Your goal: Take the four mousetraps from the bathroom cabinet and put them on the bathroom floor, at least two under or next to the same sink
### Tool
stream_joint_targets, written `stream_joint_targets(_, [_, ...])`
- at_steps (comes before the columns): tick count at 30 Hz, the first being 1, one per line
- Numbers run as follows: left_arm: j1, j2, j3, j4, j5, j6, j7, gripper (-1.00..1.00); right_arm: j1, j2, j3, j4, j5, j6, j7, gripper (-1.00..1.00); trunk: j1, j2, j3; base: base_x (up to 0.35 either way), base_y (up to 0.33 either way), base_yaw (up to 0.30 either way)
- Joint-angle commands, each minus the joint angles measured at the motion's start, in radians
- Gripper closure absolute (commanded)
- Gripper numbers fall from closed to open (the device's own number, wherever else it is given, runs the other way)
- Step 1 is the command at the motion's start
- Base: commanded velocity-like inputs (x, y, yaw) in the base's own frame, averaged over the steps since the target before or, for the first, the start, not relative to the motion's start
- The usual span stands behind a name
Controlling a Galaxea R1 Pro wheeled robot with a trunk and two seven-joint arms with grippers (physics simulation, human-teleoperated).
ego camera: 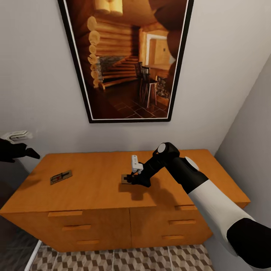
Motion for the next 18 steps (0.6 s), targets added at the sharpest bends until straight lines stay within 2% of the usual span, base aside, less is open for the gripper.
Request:
stream_joint_targets(1, [-0.005,0.001,-0.007,-0.001,0.010,-0.003,0.009,-1.00,-0.001,0.001,0.000,-0.001,0.004,0.013,0.007,1.00,0.000,-0.001,-0.001,0.000,0.000,0.048])
stream_joint_targets(6, [-0.004,0.002,-0.007,-0.002,0.010,-0.003,0.009,-1.00,-0.001,0.001,0.000,-0.001,0.004,0.013,0.007,1.00,0.000,-0.001,-0.001,0.002,-0.008,0.017])
stream_joint_targets(13, [-0.003,0.005,-0.008,0.000,0.010,-0.003,0.009,-1.00,-0.001,0.000,0.000,-0.001,0.004,0.013,0.008,1.00,0.000,-0.001,-0.001,0.168,-0.141,0.001])
stream_joint_targets(18, [-0.003,0.016,-0.010,0.000,0.010,-0.005,0.008,-1.00,-0.001,0.001,0.000,-0.001,0.003,0.013,0.007,1.00,0.000,-0.001,-0.001,0.062,-0.047,0.000])
